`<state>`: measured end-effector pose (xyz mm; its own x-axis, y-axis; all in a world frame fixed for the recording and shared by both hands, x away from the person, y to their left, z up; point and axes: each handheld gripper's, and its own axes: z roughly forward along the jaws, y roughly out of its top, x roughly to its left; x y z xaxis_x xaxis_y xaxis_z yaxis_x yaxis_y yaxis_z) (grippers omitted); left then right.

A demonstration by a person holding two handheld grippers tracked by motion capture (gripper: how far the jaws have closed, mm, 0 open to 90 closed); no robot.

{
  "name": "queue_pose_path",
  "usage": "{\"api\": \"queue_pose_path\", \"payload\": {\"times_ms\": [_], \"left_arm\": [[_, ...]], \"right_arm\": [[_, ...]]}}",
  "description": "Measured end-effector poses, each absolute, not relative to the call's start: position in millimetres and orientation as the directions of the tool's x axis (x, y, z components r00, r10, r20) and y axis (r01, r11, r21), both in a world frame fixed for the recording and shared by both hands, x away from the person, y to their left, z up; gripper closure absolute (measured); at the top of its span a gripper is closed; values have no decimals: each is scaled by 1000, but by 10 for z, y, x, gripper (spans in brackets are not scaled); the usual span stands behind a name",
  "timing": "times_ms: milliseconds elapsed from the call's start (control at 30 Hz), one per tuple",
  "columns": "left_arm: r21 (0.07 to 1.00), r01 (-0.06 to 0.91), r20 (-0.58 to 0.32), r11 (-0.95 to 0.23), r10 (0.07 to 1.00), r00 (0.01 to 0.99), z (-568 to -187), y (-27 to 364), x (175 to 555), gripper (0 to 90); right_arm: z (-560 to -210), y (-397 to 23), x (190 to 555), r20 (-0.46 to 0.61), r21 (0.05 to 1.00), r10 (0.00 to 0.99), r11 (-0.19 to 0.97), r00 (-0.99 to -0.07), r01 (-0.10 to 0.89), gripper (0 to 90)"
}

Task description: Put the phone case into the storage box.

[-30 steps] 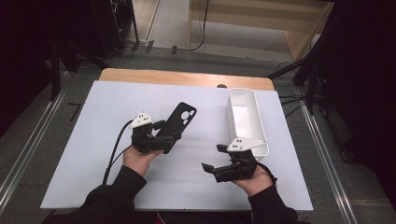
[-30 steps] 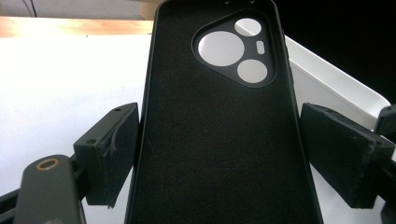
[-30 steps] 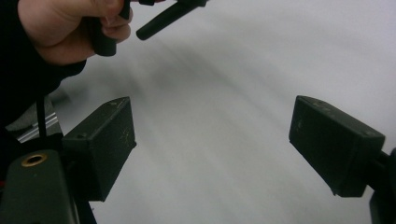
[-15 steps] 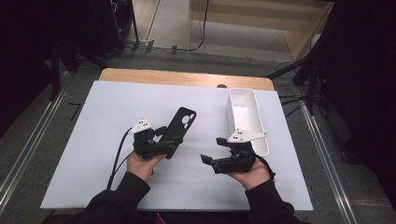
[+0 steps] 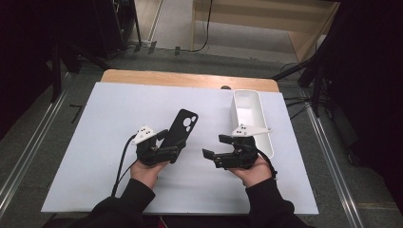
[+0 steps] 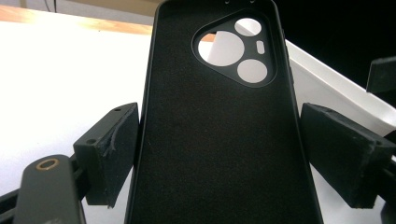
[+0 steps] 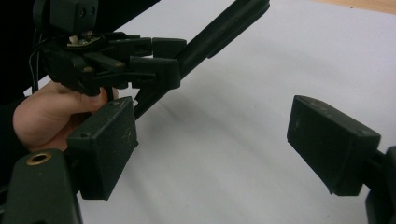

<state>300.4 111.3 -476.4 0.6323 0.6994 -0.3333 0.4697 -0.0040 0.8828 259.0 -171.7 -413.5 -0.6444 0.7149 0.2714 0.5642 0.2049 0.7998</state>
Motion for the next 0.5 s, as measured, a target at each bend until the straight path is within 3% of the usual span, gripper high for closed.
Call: {"api": "queue_pose_path", "payload": {"times_ms": [500], "left_arm": [[914, 404, -258, -33, 722, 643, -4781, 1044, 2901, 142]], "right_arm": [[-4055, -1643, 2739, 295, 800, 730, 165, -617, 577, 145]]}}
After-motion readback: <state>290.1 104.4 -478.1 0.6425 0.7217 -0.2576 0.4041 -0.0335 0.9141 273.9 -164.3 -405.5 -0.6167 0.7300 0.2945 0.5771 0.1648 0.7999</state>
